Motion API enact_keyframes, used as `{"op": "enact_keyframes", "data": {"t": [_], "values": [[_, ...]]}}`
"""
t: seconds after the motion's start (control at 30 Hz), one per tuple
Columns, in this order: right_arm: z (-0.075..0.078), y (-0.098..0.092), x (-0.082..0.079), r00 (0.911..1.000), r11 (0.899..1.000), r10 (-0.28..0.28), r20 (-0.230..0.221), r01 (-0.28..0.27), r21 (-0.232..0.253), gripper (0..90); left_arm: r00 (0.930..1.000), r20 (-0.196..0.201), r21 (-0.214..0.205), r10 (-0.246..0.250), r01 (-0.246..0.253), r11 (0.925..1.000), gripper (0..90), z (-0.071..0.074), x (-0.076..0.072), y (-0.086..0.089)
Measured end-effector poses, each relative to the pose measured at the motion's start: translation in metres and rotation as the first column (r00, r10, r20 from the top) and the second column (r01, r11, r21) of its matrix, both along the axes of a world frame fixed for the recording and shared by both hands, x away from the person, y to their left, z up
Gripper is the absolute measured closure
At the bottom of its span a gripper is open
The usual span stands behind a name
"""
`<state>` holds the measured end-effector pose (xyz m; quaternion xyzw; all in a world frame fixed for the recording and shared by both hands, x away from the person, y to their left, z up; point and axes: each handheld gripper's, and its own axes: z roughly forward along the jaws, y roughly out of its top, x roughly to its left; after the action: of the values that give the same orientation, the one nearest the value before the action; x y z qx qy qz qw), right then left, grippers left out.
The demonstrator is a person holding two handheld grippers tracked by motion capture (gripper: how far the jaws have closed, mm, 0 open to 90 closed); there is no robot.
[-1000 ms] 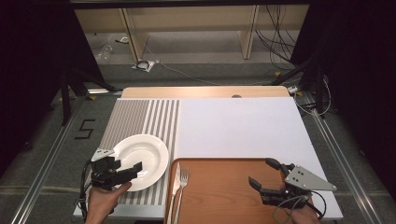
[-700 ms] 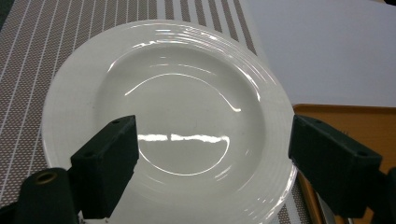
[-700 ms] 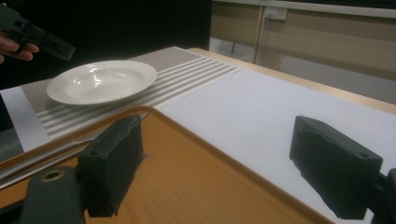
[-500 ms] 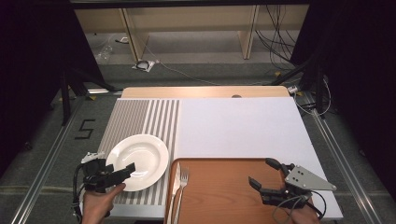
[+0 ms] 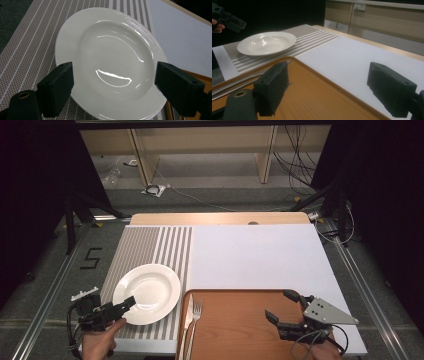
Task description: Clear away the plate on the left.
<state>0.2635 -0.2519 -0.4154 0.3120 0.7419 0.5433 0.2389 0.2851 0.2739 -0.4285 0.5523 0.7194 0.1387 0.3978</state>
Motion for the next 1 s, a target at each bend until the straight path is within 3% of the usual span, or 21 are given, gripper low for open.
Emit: {"op": "enact_keyframes", "data": {"t": [0.17, 0.3, 0.47, 0.5, 0.57, 0.67, 0.8, 0.87, 0.9, 0.93, 1.0], "values": [[0.0, 0.001, 0.0, 1.0, 1.0, 0.001, 0.001, -0.001, -0.002, 18.3, 0.9989, -0.026, -0.074, 0.039, -0.041, 0.9964, 15.4, -0.004, -0.003, 0.004], [0.0, 0.001, 0.0, 1.0, 1.0, 0.002, 0.001, -0.002, -0.002, 18.3, 0.9948, -0.04, -0.132, 0.094, -0.099, 0.9863, 15.4, -0.008, -0.007, 0.009], [0.0, 0.001, 0.0, 1.0, 1.0, 0.001, 0.001, -0.001, -0.002, 18.3, 0.9871, -0.052, -0.19, 0.152, -0.159, 0.9688, 15.4, -0.013, -0.012, 0.011], [0.0, 0.001, 0.0, 1.0, 1.0, 0.001, 0.002, -0.001, -0.002, 18.3, 0.9859, -0.06, -0.21, 0.156, -0.165, 0.9636, 15.4, -0.015, -0.012, 0.012], [0.0, 0.001, 0.0, 1.0, 1.0, 0.002, 0.0, -0.002, 0.0, 18.3, 0.9823, -0.081, -0.265, 0.169, -0.185, 0.9464, 15.4, -0.019, -0.013, 0.011], [0.0, 0.002, 0.0, 1.0, 1.0, 0.002, 0.0, -0.002, -0.005, 18.3, 0.9764, -0.108, -0.281, 0.187, -0.21, 0.9364, 15.4, -0.025, -0.014, 0.011], [0.0, 0.002, 0.0, 1.0, 1.0, 0.003, -0.001, -0.003, -0.006, 18.3, 0.9634, -0.149, -0.359, 0.223, -0.263, 0.8957, 15.5, -0.033, -0.016, 0.015], [0.0, 0.002, 0.0, 1.0, 1.0, 0.002, -0.002, -0.002, -0.005, 18.3, 0.9606, -0.166, -0.391, 0.223, -0.272, 0.8795, 15.9, -0.036, -0.016, 0.016], [0.0, 0.002, 0.0, 1.0, 1.0, 0.002, -0.001, -0.002, -0.004, 18.3, 0.9584, -0.176, -0.415, 0.224, -0.279, 0.8659, 15.9, -0.038, -0.017, 0.016], [-0.001, 0.003, 0.001, 1.0, 1.0, 0.003, -0.002, -0.003, -0.005, 18.3, 0.9537, -0.184, -0.443, 0.238, -0.296, 0.8463, 15.9, -0.039, -0.017, 0.016], [-0.001, 0.004, 0.001, 1.0, 1.0, 0.005, -0.005, -0.005, -0.008, 18.3, 0.9519, -0.197, -0.469, 0.235, -0.302, 0.8301, 16.7, -0.041, -0.018, 0.015]]}}
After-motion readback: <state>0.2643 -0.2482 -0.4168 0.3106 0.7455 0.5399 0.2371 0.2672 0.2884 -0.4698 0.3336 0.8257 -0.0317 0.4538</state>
